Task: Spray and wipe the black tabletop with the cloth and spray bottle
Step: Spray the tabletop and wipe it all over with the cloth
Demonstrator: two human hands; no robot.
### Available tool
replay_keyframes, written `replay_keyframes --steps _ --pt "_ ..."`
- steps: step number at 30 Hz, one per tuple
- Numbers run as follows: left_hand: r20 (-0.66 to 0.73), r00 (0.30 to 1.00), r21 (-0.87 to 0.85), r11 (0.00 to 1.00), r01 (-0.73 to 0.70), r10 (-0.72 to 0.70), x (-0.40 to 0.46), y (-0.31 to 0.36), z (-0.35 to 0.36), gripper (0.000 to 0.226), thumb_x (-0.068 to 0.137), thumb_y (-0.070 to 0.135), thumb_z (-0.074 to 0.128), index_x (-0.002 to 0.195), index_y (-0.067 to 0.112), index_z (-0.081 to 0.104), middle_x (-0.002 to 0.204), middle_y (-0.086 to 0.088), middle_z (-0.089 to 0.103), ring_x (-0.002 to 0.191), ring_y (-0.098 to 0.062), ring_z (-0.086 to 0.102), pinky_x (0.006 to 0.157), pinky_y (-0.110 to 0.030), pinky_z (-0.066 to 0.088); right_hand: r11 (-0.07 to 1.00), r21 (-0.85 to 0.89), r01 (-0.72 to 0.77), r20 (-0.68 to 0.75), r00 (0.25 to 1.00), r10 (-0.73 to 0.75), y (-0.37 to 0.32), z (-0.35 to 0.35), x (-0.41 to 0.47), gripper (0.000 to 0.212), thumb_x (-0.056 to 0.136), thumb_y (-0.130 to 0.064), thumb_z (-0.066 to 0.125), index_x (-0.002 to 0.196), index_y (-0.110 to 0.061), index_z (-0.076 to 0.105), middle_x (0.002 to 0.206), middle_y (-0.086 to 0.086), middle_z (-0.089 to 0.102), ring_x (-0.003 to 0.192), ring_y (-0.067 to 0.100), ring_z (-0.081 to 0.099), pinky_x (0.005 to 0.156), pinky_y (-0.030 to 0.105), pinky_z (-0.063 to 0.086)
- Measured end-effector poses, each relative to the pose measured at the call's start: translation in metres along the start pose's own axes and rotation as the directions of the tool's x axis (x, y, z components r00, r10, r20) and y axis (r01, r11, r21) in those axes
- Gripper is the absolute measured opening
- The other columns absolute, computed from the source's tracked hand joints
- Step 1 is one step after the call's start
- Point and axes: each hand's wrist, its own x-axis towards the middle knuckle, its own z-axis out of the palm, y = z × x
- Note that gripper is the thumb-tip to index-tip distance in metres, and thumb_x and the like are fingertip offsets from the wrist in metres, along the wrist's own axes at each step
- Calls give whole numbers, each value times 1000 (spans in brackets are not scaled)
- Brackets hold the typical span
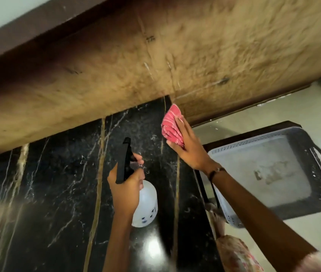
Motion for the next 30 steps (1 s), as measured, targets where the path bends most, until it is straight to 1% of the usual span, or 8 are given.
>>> replay_keyframes --steps 3,7,11,16,20,24,27,30 --pt "19 998 -36 998 56 -55 25 -1 -24 27 73 -22 43 85 -5 60 71 -9 56 39 -10 36 42 -22 36 974 -229 4 -3 1000 -5 -5 -1 13 82 86 -64 36 152 -24 11 160 10 8 144 32 20 113 55 23" --pt "42 997 31 997 69 -70 66 -7 -52 28 73 -17 48 78 5 63 66 -5 57 41 -8 41 44 -23 35 873 -487 -4 -1 1000 4 -25 -7 81 88 78 -71 22 152 -23 15 160 12 7 146 33 13 116 51 10" --pt "69 997 142 990 16 -26 109 -14 -77 25 77 -9 55 75 14 64 64 -9 58 52 -20 44 51 -32 35 733 -678 52 3 998 -68 -33 1 115 87 79 -73 24 147 -20 30 156 11 26 145 33 17 115 52 10" --pt "114 986 348 925 -154 121 137 -20 -109 16 78 1 58 74 16 61 73 -16 64 66 -35 56 62 -47 45 696 -716 56 -63 988 -144 -50 32 110 72 86 -63 31 140 -18 45 142 13 47 137 35 33 111 57 20" --pt "90 980 361 911 -199 178 143 -25 -139 24 79 5 60 68 26 54 60 1 56 50 -16 46 51 -30 35 679 -730 71 -12 993 -117 -90 96 122 68 85 -64 32 133 -20 50 133 12 54 127 34 45 107 53 28" --pt "57 974 403 887 -225 221 143 -33 -162 22 77 4 60 71 24 54 56 7 51 55 -5 50 47 -14 31 706 -697 131 62 991 -122 -134 172 139 67 81 -61 32 128 -19 53 127 10 55 123 33 44 109 51 25" --pt "8 975 407 890 -205 220 142 -37 -175 18 75 2 60 74 19 57 57 6 53 57 -9 52 50 -13 34 709 -680 188 153 982 -113 -156 208 146 63 84 -55 40 137 -21 44 133 8 49 129 33 37 114 50 16" --pt "-40 976 377 908 -183 214 137 -37 -188 15 75 0 61 82 12 63 71 -3 64 68 -20 60 62 -31 47 728 -649 220 158 975 -154 -154 198 145 70 85 -63 24 139 -22 42 133 7 51 129 31 39 115 46 16"
